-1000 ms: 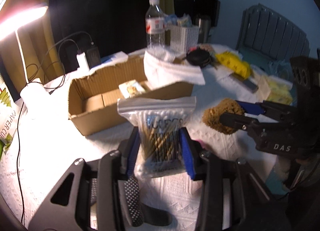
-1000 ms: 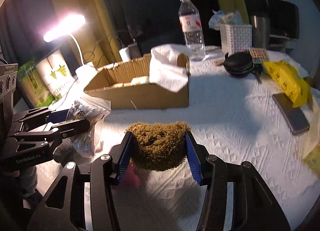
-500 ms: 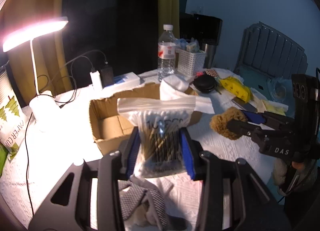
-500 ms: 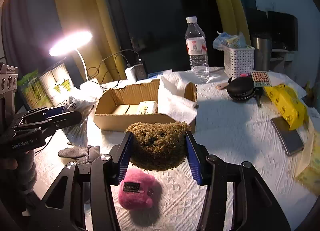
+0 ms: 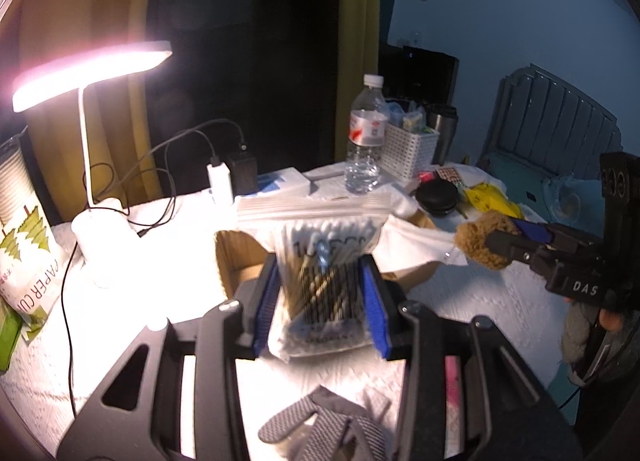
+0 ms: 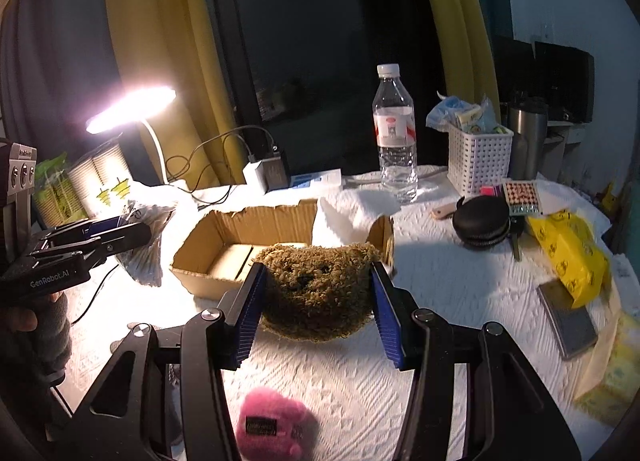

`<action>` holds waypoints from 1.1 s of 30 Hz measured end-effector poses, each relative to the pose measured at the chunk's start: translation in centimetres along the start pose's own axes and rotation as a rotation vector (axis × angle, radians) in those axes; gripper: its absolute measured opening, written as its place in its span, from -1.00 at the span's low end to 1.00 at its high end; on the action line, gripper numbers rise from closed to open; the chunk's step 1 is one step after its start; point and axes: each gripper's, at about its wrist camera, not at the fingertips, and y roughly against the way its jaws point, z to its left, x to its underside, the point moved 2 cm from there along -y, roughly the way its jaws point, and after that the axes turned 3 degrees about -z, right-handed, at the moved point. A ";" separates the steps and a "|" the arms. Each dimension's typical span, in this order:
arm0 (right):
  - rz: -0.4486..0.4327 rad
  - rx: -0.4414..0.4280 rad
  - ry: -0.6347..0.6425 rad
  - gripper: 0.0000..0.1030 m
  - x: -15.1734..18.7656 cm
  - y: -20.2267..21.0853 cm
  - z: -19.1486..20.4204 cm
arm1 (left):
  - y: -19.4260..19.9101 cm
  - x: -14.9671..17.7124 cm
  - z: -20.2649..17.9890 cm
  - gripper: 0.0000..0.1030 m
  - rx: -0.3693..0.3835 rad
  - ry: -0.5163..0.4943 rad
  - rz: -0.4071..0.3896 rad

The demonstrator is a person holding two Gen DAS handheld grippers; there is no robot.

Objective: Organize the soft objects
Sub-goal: 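Carry the sponge and swab bag into the cardboard box and release both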

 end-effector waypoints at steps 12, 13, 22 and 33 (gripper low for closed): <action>-0.011 0.010 0.014 0.05 -2.3 -2.7 -0.5 | -3.1 -0.9 1.8 -0.21 0.006 0.030 0.006; -0.012 0.009 0.015 0.05 -2.5 -2.9 -0.5 | -3.3 -0.9 1.9 -0.21 0.007 0.032 0.009; 0.010 0.014 -0.001 0.06 -2.9 -5.7 -1.4 | -5.8 -0.6 2.4 -0.19 0.018 0.053 0.050; 0.037 0.029 0.017 0.27 -2.5 -6.8 -1.1 | -5.4 -0.6 2.7 0.43 -0.006 0.071 0.041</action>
